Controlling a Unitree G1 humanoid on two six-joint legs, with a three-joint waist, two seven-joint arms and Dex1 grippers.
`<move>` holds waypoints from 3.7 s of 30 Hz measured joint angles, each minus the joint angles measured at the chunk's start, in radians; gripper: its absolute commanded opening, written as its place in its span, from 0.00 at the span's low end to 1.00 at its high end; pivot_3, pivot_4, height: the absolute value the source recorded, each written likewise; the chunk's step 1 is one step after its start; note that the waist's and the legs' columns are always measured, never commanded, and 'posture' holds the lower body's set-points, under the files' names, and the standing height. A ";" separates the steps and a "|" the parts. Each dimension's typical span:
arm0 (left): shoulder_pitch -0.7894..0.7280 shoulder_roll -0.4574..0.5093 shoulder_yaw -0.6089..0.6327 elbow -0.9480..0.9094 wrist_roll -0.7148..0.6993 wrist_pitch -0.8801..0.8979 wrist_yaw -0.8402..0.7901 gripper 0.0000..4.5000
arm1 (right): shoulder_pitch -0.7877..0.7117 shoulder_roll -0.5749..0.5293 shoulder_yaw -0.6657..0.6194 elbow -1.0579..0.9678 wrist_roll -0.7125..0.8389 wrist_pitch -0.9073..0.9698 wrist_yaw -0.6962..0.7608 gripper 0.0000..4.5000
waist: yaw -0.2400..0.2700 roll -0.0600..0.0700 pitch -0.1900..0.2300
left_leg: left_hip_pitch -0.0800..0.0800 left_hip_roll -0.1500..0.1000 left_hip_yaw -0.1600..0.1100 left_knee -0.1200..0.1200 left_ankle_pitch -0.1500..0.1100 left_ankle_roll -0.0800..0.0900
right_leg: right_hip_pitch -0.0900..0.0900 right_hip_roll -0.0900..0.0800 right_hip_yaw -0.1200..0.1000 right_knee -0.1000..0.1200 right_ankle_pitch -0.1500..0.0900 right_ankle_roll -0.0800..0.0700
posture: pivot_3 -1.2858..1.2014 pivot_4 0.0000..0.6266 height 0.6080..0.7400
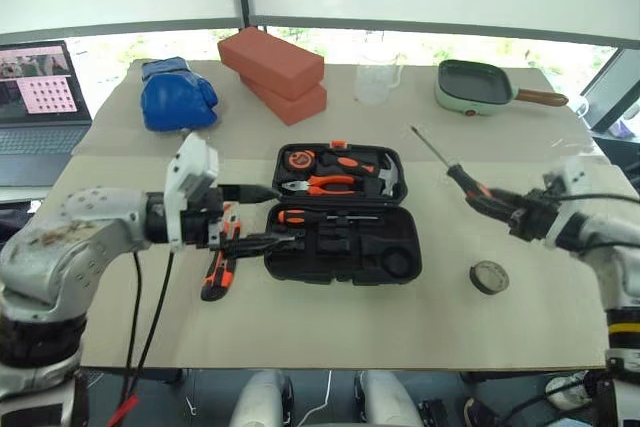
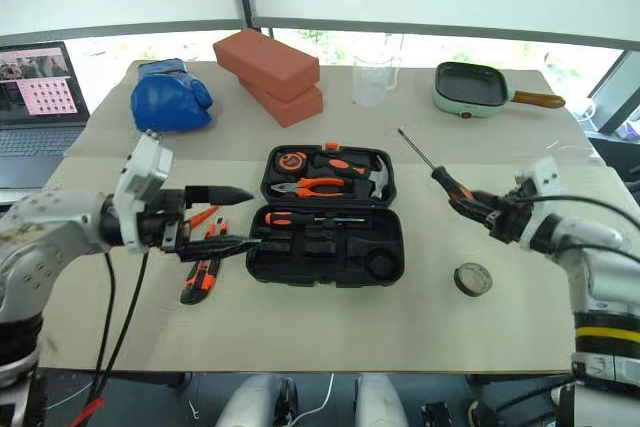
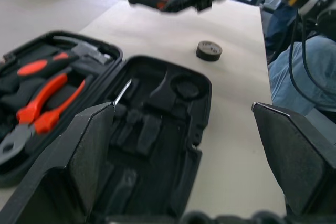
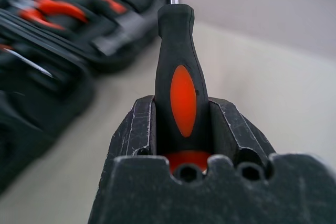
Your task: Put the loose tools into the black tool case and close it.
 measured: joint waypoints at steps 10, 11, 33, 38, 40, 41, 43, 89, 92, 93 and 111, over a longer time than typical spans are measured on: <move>0.050 0.033 0.061 -0.072 -0.046 -0.003 0.076 1.00 | -0.245 0.086 0.439 0.049 -0.191 -0.150 0.268 0.23 | 0.024 -0.002 0.001 | -0.002 -0.002 -0.001 0.002 0.001 -0.001 | 0.000 -0.001 -0.005 0.000 0.000 -0.002 | 0.52 0.24 0.99; 0.049 0.034 0.058 -0.073 -0.046 -0.005 0.078 1.00 | -0.262 0.093 0.450 0.078 -0.212 -0.169 0.269 0.23 | 0.024 -0.002 0.001 | -0.002 -0.002 -0.001 0.001 0.001 -0.001 | 0.000 -0.001 -0.005 0.000 0.000 -0.002 | 0.52 0.24 0.99; 0.010 0.047 -0.007 -0.050 -0.039 -0.065 0.118 1.00 | -0.353 0.174 0.438 0.401 -0.329 -0.415 0.320 0.95 | 0.012 -0.003 0.002 | -0.001 -0.001 -0.002 0.000 0.001 -0.003 | -0.001 0.000 -0.007 0.000 -0.001 -0.003 | 0.52 0.24 0.99; 0.006 0.047 -0.011 -0.041 -0.038 -0.069 0.120 1.00 | -0.355 0.215 0.396 0.295 -0.263 -0.292 0.302 0.79 | 0.008 -0.002 0.002 | -0.002 -0.001 -0.002 -0.001 0.001 -0.003 | -0.001 -0.001 -0.007 0.000 -0.001 -0.003 | 0.52 0.24 0.99; 0.005 0.047 -0.014 -0.041 -0.037 -0.071 0.121 1.00 | -0.355 0.233 0.392 0.275 -0.256 -0.261 0.278 0.62 | 0.008 -0.002 0.002 | -0.002 -0.001 -0.002 0.000 0.001 -0.003 | -0.001 -0.001 -0.007 0.000 -0.001 -0.003 | 0.52 0.24 0.99; 0.003 0.047 -0.017 -0.040 -0.036 -0.073 0.121 1.00 | -0.355 0.246 0.392 0.271 -0.256 -0.250 0.261 0.56 | 0.008 -0.002 0.002 | -0.002 -0.001 -0.002 0.000 0.001 -0.003 | -0.001 -0.001 -0.007 0.000 -0.001 -0.003 | 0.52 0.24 0.99; 0.000 0.047 -0.025 -0.037 -0.034 -0.083 0.121 1.00 | -0.347 0.266 0.394 0.265 -0.262 -0.244 0.232 0.41 | 0.008 -0.002 0.002 | -0.002 -0.001 -0.002 -0.001 0.001 -0.003 | -0.001 -0.001 -0.007 0.000 -0.001 -0.003 | 0.52 0.24 0.99; 0.763 0.057 0.534 0.136 0.297 -0.295 0.080 1.00 | -0.155 0.054 0.155 -0.468 0.196 0.296 0.174 0.99 | 0.014 -0.003 0.004 | -0.005 0.001 0.004 -0.013 0.002 -0.006 | -0.016 -0.007 -0.009 -0.001 -0.001 -0.009 | 0.52 0.24 0.99; 0.733 0.092 0.523 0.209 0.324 -0.324 0.060 1.00 | -0.116 0.044 0.146 -0.498 0.217 0.297 0.151 0.99 | 0.026 -0.004 0.004 | -0.005 0.001 0.004 -0.012 0.002 -0.006 | -0.016 -0.008 -0.010 -0.001 -0.001 -0.010 | 0.52 0.24 0.99; 0.702 0.114 0.505 0.229 0.334 -0.330 0.058 1.00 | -0.105 0.037 0.141 -0.508 0.226 0.299 0.148 0.99 | 0.031 -0.004 0.004 | -0.005 0.001 0.003 -0.012 0.002 -0.006 | -0.017 -0.008 -0.010 -0.001 -0.001 -0.010 | 0.52 0.24 0.99; -0.531 0.162 -0.621 0.939 0.722 -0.184 -0.197 1.00 | 0.135 -0.011 -0.007 -0.761 0.365 0.314 -0.096 0.99 | 0.028 -0.010 0.007 | -0.012 0.000 0.010 -0.009 0.004 -0.007 | -0.018 0.001 -0.011 0.000 0.000 -0.009 | 0.52 0.24 0.99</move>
